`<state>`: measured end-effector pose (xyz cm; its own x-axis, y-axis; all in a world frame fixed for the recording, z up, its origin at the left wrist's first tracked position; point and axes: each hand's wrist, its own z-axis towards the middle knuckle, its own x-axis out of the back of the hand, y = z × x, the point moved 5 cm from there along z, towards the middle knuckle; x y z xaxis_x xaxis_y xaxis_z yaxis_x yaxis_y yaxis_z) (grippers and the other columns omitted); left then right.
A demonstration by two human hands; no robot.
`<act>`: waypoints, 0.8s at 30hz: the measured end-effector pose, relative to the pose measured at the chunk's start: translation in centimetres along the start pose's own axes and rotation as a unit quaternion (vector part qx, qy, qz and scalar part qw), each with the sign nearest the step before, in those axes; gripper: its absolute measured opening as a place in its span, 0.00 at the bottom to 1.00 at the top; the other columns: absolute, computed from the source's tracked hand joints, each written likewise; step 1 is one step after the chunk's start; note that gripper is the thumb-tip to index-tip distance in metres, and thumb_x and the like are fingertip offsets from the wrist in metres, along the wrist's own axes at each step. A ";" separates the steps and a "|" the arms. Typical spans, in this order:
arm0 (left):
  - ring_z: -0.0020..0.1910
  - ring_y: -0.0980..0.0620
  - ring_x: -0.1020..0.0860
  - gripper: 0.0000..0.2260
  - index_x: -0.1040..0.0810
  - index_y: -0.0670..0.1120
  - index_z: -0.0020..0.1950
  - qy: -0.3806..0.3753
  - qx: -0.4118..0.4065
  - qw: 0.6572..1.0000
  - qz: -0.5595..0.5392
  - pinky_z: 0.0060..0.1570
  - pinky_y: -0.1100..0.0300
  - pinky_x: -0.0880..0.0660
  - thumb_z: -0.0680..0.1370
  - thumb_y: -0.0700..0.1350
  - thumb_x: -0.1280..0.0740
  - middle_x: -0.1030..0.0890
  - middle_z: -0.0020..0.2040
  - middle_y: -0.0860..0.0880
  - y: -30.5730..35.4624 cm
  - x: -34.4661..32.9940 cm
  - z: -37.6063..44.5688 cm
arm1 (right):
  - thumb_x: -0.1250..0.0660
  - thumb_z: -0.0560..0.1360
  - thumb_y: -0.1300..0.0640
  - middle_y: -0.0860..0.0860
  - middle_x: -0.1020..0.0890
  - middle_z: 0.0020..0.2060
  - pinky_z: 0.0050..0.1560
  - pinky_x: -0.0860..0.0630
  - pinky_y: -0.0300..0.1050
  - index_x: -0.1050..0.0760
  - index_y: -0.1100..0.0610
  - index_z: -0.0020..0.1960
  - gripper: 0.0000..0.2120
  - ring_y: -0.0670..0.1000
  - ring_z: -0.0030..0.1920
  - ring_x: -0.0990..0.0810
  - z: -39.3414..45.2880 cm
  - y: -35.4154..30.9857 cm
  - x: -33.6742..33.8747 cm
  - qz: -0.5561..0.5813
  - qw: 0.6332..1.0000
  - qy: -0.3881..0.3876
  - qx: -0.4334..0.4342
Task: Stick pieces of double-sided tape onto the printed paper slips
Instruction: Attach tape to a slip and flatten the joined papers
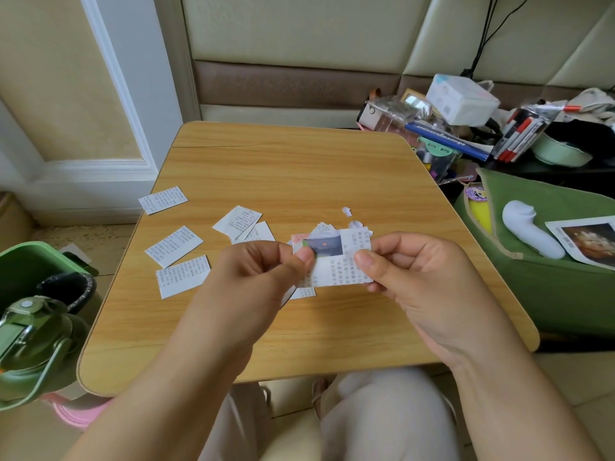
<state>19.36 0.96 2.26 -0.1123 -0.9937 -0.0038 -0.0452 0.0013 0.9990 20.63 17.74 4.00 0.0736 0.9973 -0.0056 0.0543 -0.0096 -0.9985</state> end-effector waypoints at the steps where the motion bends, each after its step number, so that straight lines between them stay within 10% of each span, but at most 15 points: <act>1: 0.34 0.35 0.44 0.17 0.29 0.42 0.28 0.001 -0.002 1.000 0.002 0.25 0.66 0.46 0.76 0.46 0.33 0.37 0.30 0.44 0.0 0.0 0.0 | 0.26 0.54 0.49 0.55 0.16 0.34 0.35 0.25 0.36 0.19 0.55 0.34 0.13 0.48 0.33 0.22 0.0 0.0 0.0 0.001 1.000 -0.004 -0.002; 13: 0.33 0.44 0.46 0.15 0.26 0.47 0.27 0.006 -0.052 0.998 0.027 0.31 0.55 0.48 0.69 0.55 0.32 0.43 0.31 0.40 0.8 -0.3 -0.6 | 0.31 0.63 0.44 0.64 0.19 0.34 0.35 0.29 0.38 0.23 0.70 0.42 0.27 0.43 0.28 0.23 -0.3 -0.5 -0.5 -0.119 0.993 -0.005 0.025; 24: 0.34 0.41 0.45 0.14 0.25 0.49 0.27 -0.002 -0.028 0.999 0.022 0.27 0.62 0.47 0.69 0.54 0.32 0.39 0.31 0.44 0.5 -0.3 -1.1 | 0.29 0.62 0.49 0.56 0.18 0.30 0.32 0.28 0.34 0.24 0.64 0.36 0.17 0.44 0.27 0.24 -0.6 0.1 -0.4 -0.079 0.996 0.001 0.032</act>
<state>20.46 1.13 2.86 -0.1162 -0.9924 0.0404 0.0149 0.0389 0.9991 21.19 17.32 3.90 0.0709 0.9857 0.1526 0.0019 0.1529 -0.9882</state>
